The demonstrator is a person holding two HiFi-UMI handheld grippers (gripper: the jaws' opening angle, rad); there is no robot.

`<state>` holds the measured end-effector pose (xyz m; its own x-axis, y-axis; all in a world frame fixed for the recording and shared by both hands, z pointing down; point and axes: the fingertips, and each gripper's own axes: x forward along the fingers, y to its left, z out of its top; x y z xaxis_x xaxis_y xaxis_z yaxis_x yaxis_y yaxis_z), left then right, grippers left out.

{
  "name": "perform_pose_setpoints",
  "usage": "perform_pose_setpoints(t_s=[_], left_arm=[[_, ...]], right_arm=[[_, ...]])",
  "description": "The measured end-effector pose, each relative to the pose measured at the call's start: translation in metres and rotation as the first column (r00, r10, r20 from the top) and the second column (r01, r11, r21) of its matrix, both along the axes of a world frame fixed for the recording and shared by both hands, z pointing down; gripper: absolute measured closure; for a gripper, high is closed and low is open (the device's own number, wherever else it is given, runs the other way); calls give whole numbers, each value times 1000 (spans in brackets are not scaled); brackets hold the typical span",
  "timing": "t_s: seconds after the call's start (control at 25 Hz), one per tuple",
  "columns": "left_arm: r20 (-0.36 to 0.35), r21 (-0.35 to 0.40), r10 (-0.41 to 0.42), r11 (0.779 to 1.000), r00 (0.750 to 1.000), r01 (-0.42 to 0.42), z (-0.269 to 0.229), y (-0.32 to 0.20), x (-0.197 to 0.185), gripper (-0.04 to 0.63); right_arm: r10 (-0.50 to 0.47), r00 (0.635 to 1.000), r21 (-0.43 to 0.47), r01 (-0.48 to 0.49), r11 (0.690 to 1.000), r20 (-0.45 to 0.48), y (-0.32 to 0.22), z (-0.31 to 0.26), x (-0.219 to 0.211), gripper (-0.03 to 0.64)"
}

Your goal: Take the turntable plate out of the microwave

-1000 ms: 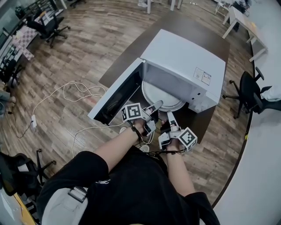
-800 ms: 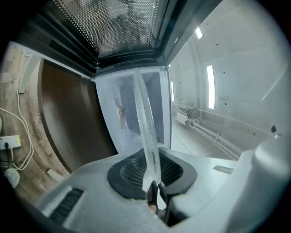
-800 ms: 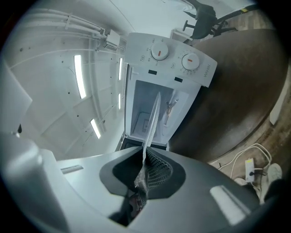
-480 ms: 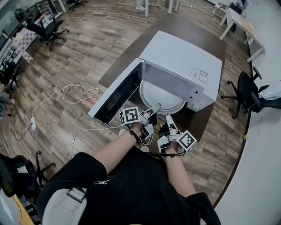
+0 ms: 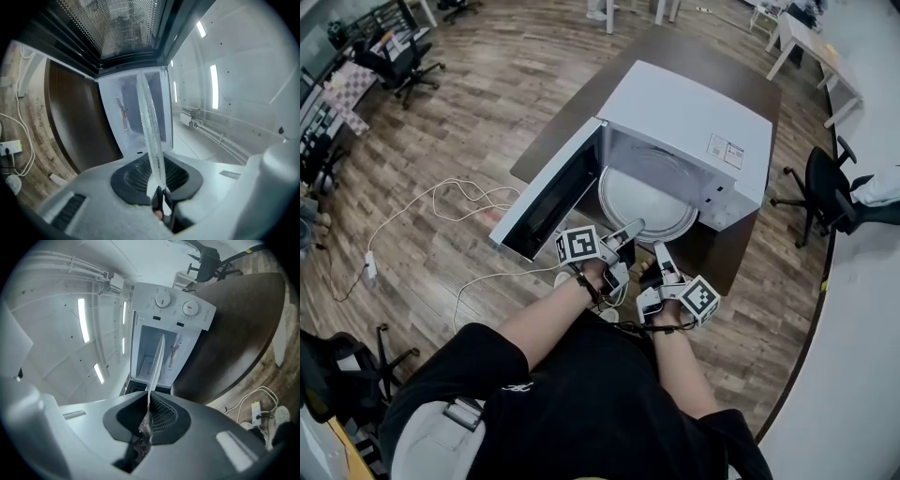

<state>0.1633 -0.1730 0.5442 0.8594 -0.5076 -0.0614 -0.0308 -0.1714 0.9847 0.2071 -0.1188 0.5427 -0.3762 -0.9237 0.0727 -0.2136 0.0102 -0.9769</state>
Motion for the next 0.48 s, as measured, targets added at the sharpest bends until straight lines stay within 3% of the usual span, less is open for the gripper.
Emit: perform_pose_setpoints(t_s=[0.48], left_arm=[[-14,-17,0,1000,1000,0,1,0,-4,545]], right_arm=[[-14,999,-2,14,1000,-48,-1,-2,-3,594]])
